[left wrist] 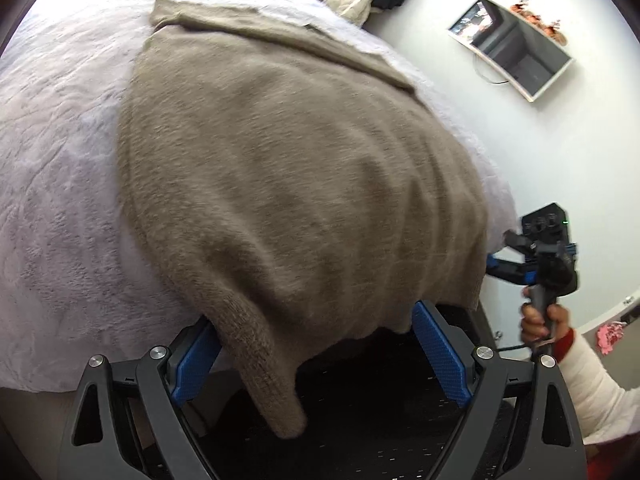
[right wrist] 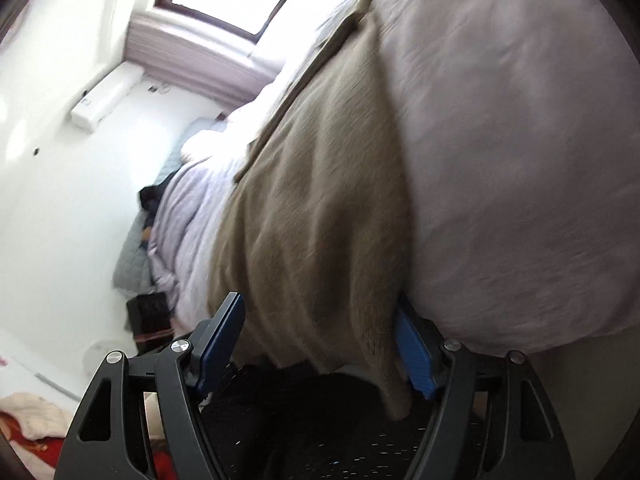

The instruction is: Fold small clothes

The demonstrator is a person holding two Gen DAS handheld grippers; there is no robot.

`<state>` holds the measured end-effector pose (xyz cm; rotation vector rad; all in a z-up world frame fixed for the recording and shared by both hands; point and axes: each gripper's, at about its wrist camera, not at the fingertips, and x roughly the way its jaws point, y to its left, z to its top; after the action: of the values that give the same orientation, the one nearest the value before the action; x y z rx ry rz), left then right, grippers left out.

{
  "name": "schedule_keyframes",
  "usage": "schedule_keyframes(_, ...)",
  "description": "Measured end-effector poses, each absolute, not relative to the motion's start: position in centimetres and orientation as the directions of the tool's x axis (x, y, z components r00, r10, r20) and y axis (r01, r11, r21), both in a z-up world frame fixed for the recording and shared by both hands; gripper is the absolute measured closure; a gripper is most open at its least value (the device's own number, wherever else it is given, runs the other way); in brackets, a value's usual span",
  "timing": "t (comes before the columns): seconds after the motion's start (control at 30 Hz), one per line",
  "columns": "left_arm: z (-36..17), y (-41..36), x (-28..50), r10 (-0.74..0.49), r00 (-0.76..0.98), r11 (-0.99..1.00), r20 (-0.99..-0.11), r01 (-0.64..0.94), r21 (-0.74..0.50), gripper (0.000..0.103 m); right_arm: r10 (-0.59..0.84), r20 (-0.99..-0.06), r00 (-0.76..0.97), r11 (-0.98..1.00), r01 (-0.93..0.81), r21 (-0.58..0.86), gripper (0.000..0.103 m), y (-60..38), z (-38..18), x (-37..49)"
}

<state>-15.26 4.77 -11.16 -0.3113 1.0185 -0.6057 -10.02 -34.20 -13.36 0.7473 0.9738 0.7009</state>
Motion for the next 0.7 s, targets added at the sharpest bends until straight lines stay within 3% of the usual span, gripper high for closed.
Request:
schedule_keyframes(0.13, -11.2, 4.1, -15.2, -0.573, 0.383, 0.817, -0.725, 0.335, -0.468, 0.012, 0.798, -0.48, 0.364, 0.57, -0.199, 0.798, 0.026, -32.7, -14.2, -8.9)
schedule_keyframes(0.23, -11.7, 4.5, -15.0, -0.568, 0.374, 0.822, -0.733, 0.303, -0.482, 0.019, 0.808, -0.458, 0.372, 0.543, -0.167, 0.823, 0.028, -33.0, -14.7, -8.4)
schedule_keyframes(0.3, -11.7, 4.6, -14.8, -0.551, 0.382, 0.834, -0.742, 0.283, -0.474, 0.037, 0.802, -0.464, 0.376, 0.547, -0.151, 0.824, 0.031, -32.9, -14.8, -8.7)
schedule_keyframes(0.33, -11.6, 4.5, -14.7, -0.532, 0.383, 0.846, -0.755, 0.279, -0.454, 0.046, 0.797, -0.474, 0.375, 0.555, -0.143, 0.819, 0.043, -32.7, -14.8, -8.6)
schedule_keyframes(0.37, -11.7, 4.3, -14.6, -0.511, 0.38, 0.858, -0.771, 0.277, -0.433, 0.072, 0.791, -0.484, 0.374, 0.564, -0.14, 0.814, 0.068, -32.8, -14.8, -8.7)
schedule_keyframes(0.4, -11.8, 4.3, -14.4, -0.502, 0.369, 0.863, -0.782, 0.276, -0.424, 0.084, 0.786, -0.49, 0.376, 0.571, -0.137, 0.81, 0.082, -32.8, -14.8, -8.9)
schedule_keyframes(0.43, -11.9, 4.5, -14.3, -0.512, 0.363, 0.858, -0.779, 0.267, -0.439, 0.084, 0.792, -0.477, 0.381, 0.559, -0.139, 0.817, 0.089, -32.8, -14.6, -9.1)
schedule_keyframes(0.7, -7.9, 7.0, -14.7, -0.617, 0.421, 0.783, -0.665, 0.252, -0.568, 0.087, 0.889, -0.188, 0.418, 0.304, -0.23, 0.924, 0.089, -33.7, -11.7, -9.6)
